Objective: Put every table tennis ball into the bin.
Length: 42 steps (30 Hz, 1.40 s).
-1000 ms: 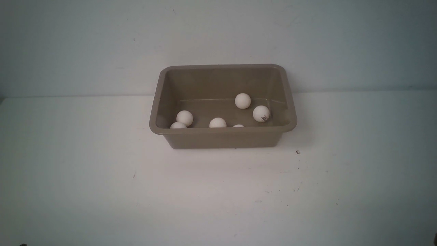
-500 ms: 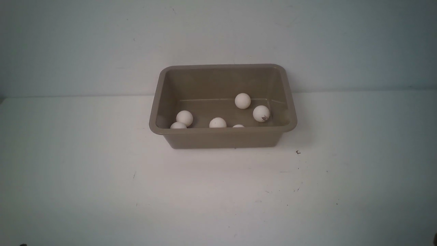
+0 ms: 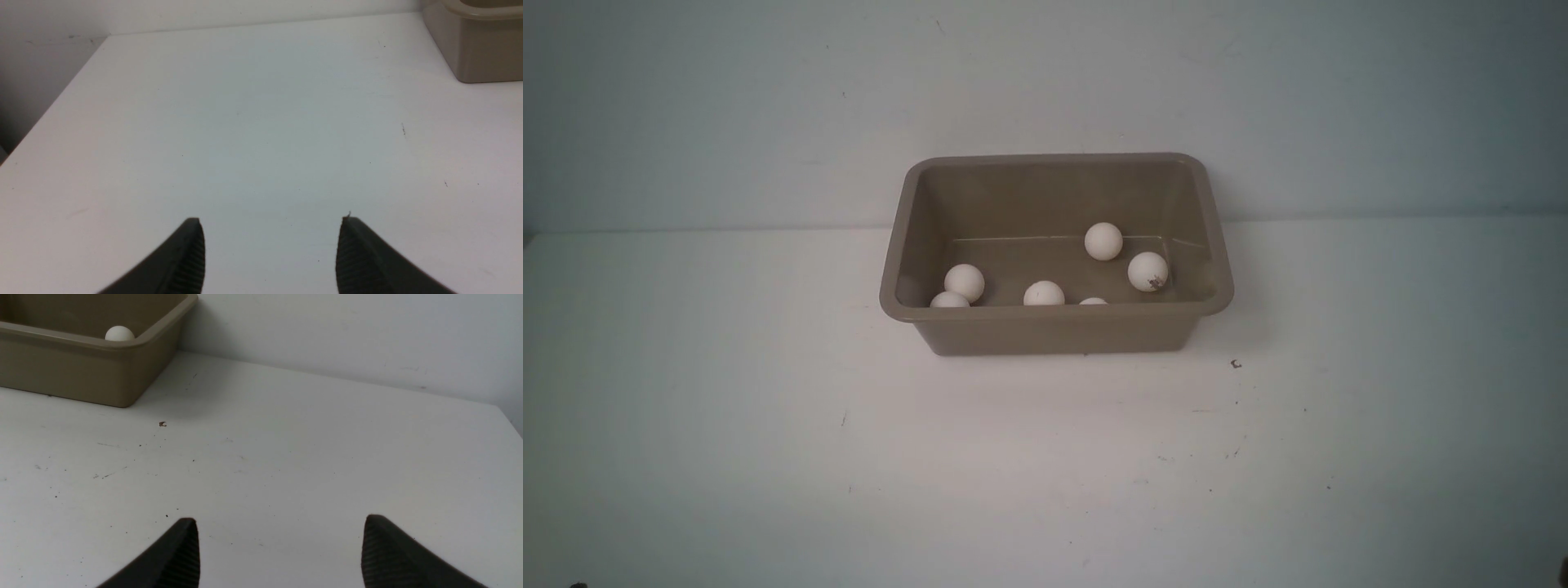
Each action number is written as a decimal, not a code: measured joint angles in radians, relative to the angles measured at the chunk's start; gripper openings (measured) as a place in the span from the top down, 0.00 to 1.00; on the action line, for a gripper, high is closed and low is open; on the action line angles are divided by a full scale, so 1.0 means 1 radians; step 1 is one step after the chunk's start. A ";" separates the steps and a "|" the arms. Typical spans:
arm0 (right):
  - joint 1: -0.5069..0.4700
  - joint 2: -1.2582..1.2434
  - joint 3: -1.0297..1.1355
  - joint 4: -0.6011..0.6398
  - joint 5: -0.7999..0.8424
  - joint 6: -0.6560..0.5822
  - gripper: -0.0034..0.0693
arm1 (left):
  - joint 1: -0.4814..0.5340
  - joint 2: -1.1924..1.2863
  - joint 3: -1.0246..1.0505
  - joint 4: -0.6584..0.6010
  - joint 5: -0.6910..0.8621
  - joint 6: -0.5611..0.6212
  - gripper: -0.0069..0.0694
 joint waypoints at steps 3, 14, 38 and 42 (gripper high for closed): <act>0.000 0.000 0.000 0.000 0.000 0.000 0.29 | 0.000 0.000 0.000 0.000 0.000 0.000 0.39; 0.000 0.000 0.000 0.003 -0.001 0.000 0.29 | 0.000 0.000 0.000 0.000 0.000 0.000 0.39; 0.000 0.000 0.001 0.003 -0.001 0.000 0.29 | -0.001 0.000 0.000 0.000 0.000 0.000 0.39; 0.000 0.000 0.001 0.003 -0.001 0.000 0.29 | -0.028 0.000 0.000 -0.001 0.000 0.000 0.39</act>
